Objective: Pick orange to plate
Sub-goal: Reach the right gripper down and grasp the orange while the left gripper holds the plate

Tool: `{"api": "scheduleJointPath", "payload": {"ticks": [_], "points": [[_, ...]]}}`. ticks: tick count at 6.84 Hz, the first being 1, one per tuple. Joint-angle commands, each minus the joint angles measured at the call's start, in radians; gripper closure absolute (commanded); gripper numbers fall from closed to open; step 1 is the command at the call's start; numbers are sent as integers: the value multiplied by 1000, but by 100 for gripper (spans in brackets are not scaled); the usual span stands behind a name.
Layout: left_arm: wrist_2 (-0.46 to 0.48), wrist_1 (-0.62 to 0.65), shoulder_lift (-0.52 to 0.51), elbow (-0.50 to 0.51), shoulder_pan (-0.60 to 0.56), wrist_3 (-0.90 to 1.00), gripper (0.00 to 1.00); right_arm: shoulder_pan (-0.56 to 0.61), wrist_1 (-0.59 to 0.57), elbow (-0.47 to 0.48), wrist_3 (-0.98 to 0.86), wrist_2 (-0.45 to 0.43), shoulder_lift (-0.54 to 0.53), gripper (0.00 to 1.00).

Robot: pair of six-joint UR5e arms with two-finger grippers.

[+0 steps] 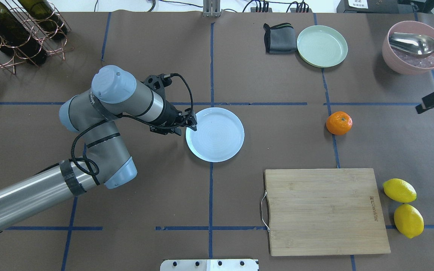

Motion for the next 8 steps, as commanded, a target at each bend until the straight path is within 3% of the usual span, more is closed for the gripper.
{"api": "scheduleJointPath", "payload": {"ticks": [1, 2, 4, 8], "points": [[0, -1, 10, -34, -29, 1, 41, -163, 113, -9, 300, -98, 94, 0], [0, -1, 15, -35, -28, 2, 41, -222, 113, -24, 336, -175, 136, 0], [0, 1, 18, -35, -28, 4, 39, -263, 114, -134, 347, -242, 229, 0], [0, 1, 19, -35, -26, 7, 30, -351, 113, -204, 347, -349, 237, 0]]}}
